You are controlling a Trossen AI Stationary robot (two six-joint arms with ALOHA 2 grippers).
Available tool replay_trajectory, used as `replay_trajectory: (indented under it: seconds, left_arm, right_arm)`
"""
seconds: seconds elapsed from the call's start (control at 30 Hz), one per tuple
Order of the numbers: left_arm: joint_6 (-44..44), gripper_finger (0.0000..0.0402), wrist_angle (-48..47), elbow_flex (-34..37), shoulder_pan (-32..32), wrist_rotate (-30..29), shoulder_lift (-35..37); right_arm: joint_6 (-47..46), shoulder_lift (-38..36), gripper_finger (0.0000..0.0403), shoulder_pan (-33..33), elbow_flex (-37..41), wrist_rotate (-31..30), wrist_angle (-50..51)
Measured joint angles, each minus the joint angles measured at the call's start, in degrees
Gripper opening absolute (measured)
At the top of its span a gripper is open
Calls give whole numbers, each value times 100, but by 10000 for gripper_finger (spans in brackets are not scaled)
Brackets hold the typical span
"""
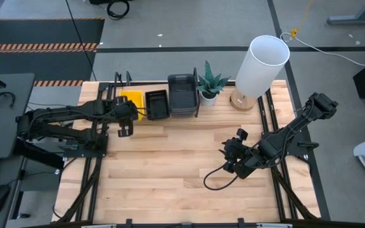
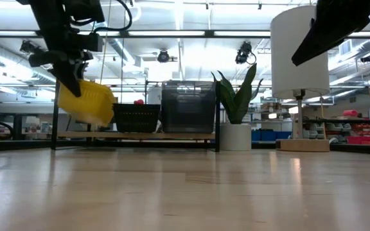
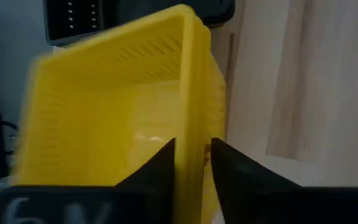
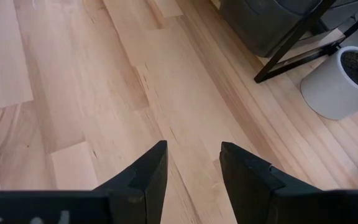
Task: Stack baskets on shelf by color
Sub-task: Put the stacked yellow bins on the shelf
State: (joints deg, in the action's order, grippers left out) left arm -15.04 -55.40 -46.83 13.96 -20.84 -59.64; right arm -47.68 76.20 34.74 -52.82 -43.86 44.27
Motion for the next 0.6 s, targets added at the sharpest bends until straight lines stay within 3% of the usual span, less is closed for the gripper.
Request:
replay_trajectory:
  seconds: [0.3,0.5,0.6]
  left_arm:
    - [396,178,107,0,4,-716,-37]
    - [591,177,155,0,0,-611,-37]
    - [732,160,185,0,-60,-244,-37]
  right_arm:
    - [1,0,153,0,0,2,-11]
    - [-7,0,153,4,0,44,-26]
    - [-8,0,153,5,0,46,-28]
